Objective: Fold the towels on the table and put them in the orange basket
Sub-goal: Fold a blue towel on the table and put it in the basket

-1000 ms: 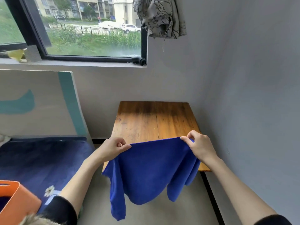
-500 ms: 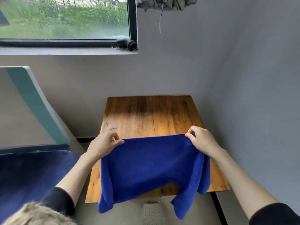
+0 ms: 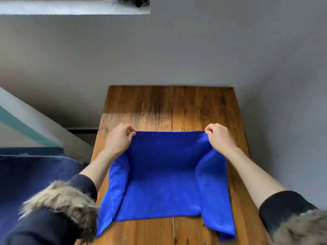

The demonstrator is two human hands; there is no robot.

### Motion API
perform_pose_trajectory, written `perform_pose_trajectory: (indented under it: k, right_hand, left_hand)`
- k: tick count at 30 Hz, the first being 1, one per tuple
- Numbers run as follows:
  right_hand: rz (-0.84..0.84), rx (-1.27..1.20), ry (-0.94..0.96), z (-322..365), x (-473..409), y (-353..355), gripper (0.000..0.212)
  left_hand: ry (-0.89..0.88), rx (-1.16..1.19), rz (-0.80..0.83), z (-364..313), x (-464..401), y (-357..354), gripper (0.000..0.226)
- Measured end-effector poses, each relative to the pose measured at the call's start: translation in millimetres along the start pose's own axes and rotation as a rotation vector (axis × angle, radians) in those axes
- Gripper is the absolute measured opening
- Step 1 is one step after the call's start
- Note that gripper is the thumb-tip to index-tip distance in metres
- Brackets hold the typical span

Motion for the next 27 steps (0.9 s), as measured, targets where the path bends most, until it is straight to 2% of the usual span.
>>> perform_pose_trajectory:
  k: [3, 6, 11, 14, 20, 25, 27]
  right_hand:
    - [-0.026, 0.055, -0.004, 4.7, -11.1, -11.8, 0.027]
    - [0.018, 0.066, 0.015, 17.8, -3.3, -38.9, 0.036]
    - [0.217, 0.085, 0.07, 57.7, 33.7, -115.8, 0.049]
    - [0.346, 0.113, 0.056, 82.7, 56.3, -165.4, 0.059]
    - [0.421, 0.239, -0.017, 108.1, 78.4, -227.8, 0.086]
    - [0.401, 0.287, -0.024, 106.0, 83.4, -236.1, 0.092]
    - [0.414, 0.291, -0.038, 106.9, 82.5, -236.0, 0.093]
  left_hand:
    - [0.028, 0.036, -0.024, 10.6, -16.1, -9.0, 0.016]
    - [0.078, 0.116, -0.006, 35.3, -14.2, -21.7, 0.024]
    - [0.262, 0.138, 0.101, 112.2, 20.3, -55.6, 0.027]
    - [0.335, 0.158, 0.101, 150.8, 32.2, -68.1, 0.025]
    - [0.269, 0.253, 0.099, 166.1, 14.5, -82.5, 0.026]
    - [0.119, 0.362, 0.147, 153.8, 5.0, -88.3, 0.004]
    - [0.077, 0.424, 0.141, 155.8, 0.7, -79.7, 0.015]
Point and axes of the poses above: each hand's wrist, its own x-axis away from the middle knuckle, its own y-axis out of the back of the hand, z = x × y, the point moved 6 cm from there along -x, towards the middle knuckle, and after that the axes turned 4 degrees about -y, right-handed, at the moved point
